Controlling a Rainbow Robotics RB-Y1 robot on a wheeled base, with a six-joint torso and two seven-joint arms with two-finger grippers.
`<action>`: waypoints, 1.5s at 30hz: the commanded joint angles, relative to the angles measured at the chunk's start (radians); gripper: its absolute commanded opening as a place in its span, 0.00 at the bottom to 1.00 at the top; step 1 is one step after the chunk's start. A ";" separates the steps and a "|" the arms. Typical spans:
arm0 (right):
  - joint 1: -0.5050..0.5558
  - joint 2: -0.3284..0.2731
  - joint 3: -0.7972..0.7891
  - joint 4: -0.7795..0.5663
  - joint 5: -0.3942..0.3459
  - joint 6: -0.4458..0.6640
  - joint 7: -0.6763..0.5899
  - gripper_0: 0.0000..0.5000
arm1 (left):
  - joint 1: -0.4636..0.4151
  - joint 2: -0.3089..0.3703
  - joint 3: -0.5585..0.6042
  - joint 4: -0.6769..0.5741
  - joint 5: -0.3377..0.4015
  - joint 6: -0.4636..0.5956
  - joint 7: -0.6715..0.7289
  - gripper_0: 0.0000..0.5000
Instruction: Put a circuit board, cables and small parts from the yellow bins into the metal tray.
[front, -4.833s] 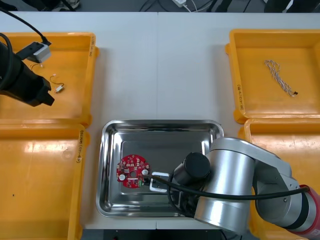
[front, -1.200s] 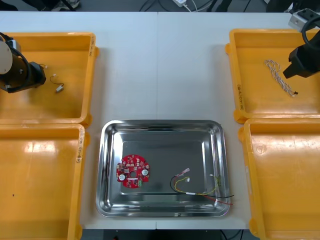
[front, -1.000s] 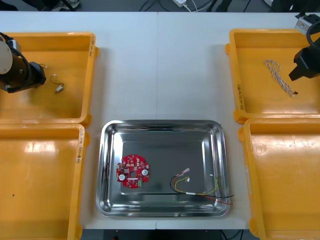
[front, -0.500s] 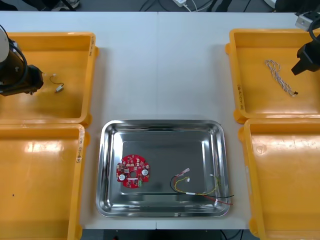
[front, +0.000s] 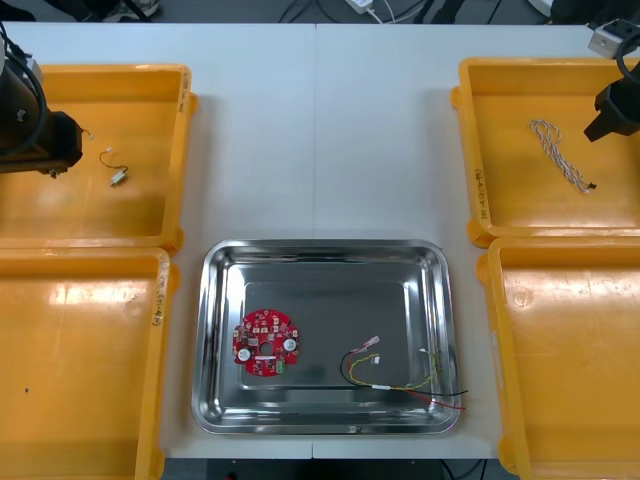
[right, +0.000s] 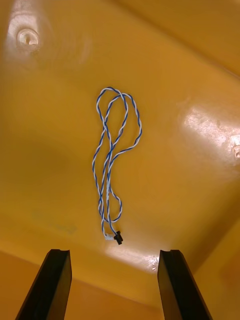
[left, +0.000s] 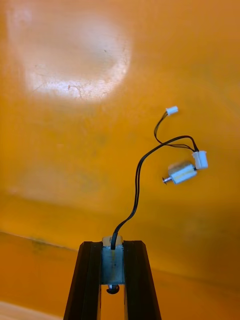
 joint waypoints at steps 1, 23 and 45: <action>-0.067 0.011 -0.031 0.041 0.020 -0.049 0.062 1.00 | -0.033 -0.023 0.034 -0.101 0.000 0.067 -0.070 0.00; -0.082 0.079 -0.028 0.191 0.055 -0.174 0.136 1.00 | -0.032 -0.173 -0.006 -0.400 0.017 0.133 0.100 0.00; -0.082 0.097 -0.028 0.322 0.047 -0.308 0.180 1.00 | 0.048 -0.302 -0.272 -0.589 -0.002 0.133 0.332 0.00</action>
